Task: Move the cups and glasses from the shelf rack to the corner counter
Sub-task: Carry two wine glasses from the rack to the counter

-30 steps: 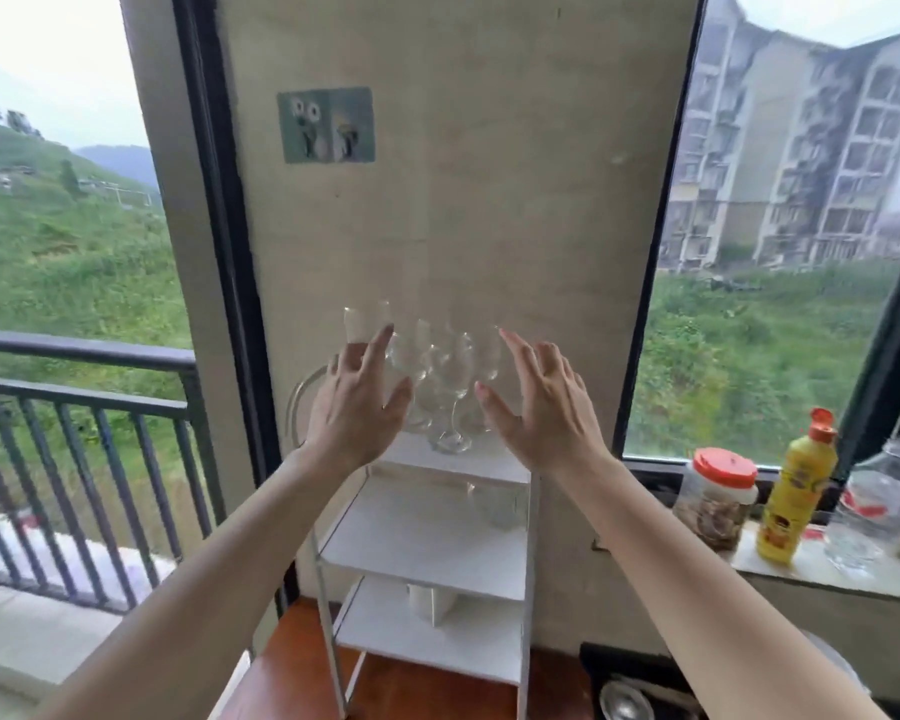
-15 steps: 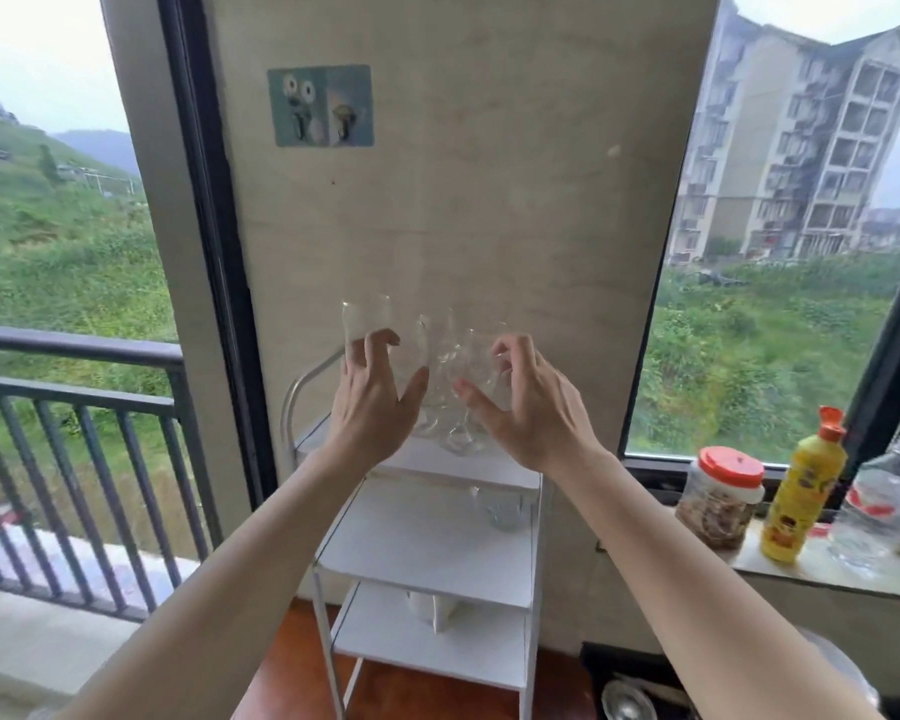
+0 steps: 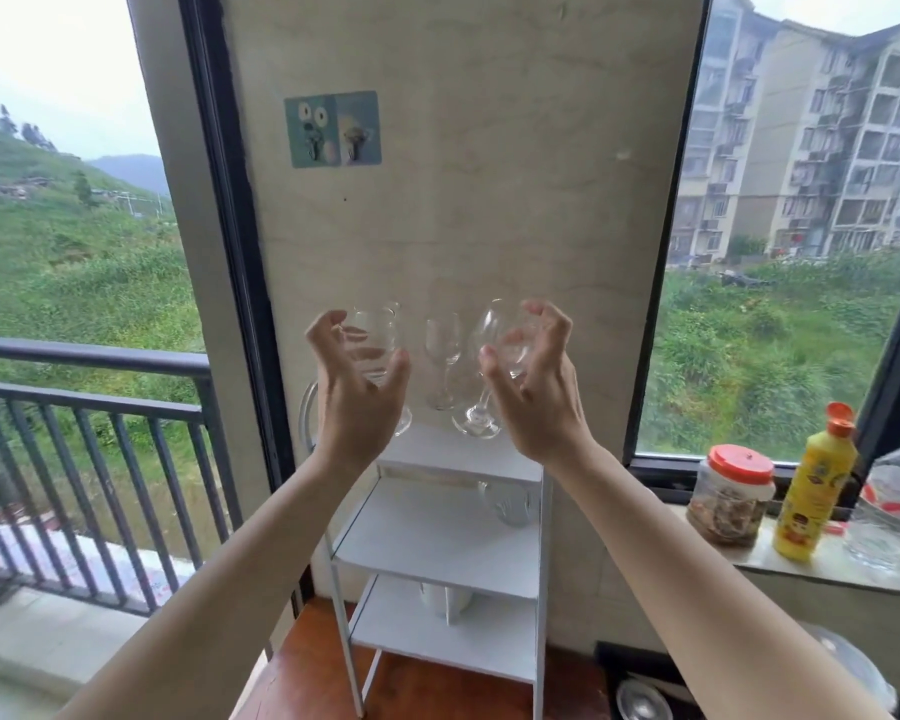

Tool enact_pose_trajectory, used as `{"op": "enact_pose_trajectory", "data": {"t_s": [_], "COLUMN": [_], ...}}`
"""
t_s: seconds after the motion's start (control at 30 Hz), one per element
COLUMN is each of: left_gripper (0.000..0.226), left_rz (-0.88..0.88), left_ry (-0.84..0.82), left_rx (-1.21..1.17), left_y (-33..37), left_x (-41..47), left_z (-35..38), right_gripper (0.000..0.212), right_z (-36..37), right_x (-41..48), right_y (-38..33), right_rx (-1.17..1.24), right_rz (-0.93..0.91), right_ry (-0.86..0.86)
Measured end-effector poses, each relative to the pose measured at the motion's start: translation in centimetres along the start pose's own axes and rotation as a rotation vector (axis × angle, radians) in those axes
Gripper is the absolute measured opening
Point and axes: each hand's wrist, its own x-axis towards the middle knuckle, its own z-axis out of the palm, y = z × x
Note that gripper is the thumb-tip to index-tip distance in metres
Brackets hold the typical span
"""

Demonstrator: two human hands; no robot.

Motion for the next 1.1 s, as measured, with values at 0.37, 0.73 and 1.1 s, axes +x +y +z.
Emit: {"op": "enact_pose_trajectory", "data": {"t_s": [0.37,0.73,1.1], "left_gripper": [0.054,0.053,0.057], "left_rz": [0.005,-0.105,-0.068], "left_ry": [-0.026,-0.437,-0.815], "left_rx": [-0.298,-0.647,-0.899], "left_y": [1.3,9.3,33.3], "left_x": [-10.6,-23.3,-38.3], "left_z": [2.5,15.2,25.0], "right_gripper": [0.051,0.056,0.063], "right_z": [-5.6,-23.3,-50.8], "right_x": [-9.0,-21.8,-36.3], "right_y": [-0.2,0.9,-9.7], "right_rx": [0.142,-0.378,-0.775], "right_rz": [0.063,0.291,0.341], "right_ry": [0.319,0.489,0.682]}}
